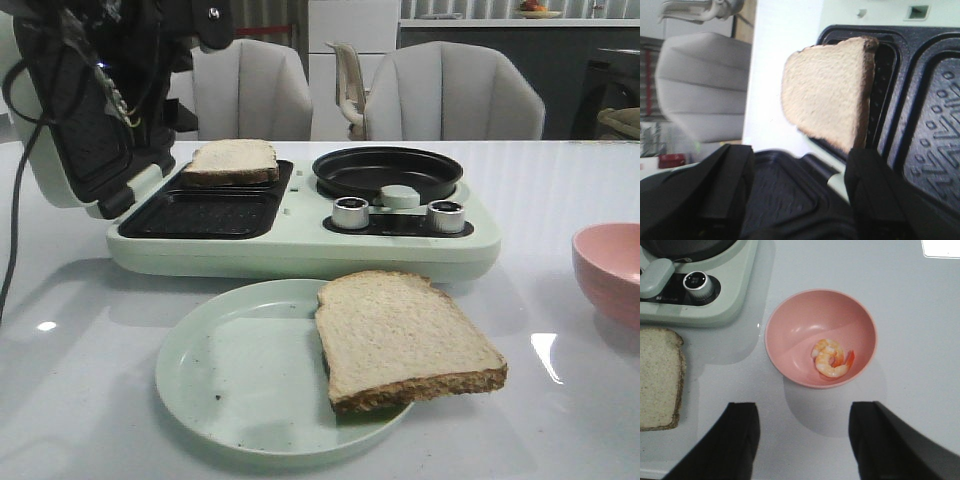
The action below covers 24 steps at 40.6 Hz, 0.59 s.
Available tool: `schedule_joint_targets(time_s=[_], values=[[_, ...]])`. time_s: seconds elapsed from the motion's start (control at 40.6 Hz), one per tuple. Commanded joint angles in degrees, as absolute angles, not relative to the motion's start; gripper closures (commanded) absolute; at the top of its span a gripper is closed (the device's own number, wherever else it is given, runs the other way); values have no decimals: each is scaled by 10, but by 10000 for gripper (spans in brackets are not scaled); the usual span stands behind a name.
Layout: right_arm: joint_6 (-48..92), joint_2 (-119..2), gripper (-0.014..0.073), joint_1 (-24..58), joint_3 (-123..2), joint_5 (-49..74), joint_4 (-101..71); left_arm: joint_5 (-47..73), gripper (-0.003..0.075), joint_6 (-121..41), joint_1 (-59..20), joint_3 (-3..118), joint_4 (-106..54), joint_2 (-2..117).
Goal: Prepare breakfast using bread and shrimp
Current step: 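Lower the bread onto the farther square plate and release it, then grasp the remaining bread slice on the plate with the right gripper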
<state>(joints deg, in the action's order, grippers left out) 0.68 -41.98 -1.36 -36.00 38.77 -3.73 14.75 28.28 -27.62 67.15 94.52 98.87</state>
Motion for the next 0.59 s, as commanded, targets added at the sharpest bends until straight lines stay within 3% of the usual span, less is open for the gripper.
schedule_joint_targets(time_s=[0.0, 0.197, 0.394, 0.567], values=[[12, -421, 88, -15, -374, 351, -36, 257, 265, 317, -318, 665, 903, 914], [12, -421, 88, -15, -374, 351, -36, 412, 265, 210, -384, 665, 549, 826], [12, -421, 88, -15, -374, 351, -37, 555, 265, 162, -418, 664, 324, 723], [12, -421, 88, -15, -374, 352, -77, 558, 265, 112, -418, 625, 166, 619]])
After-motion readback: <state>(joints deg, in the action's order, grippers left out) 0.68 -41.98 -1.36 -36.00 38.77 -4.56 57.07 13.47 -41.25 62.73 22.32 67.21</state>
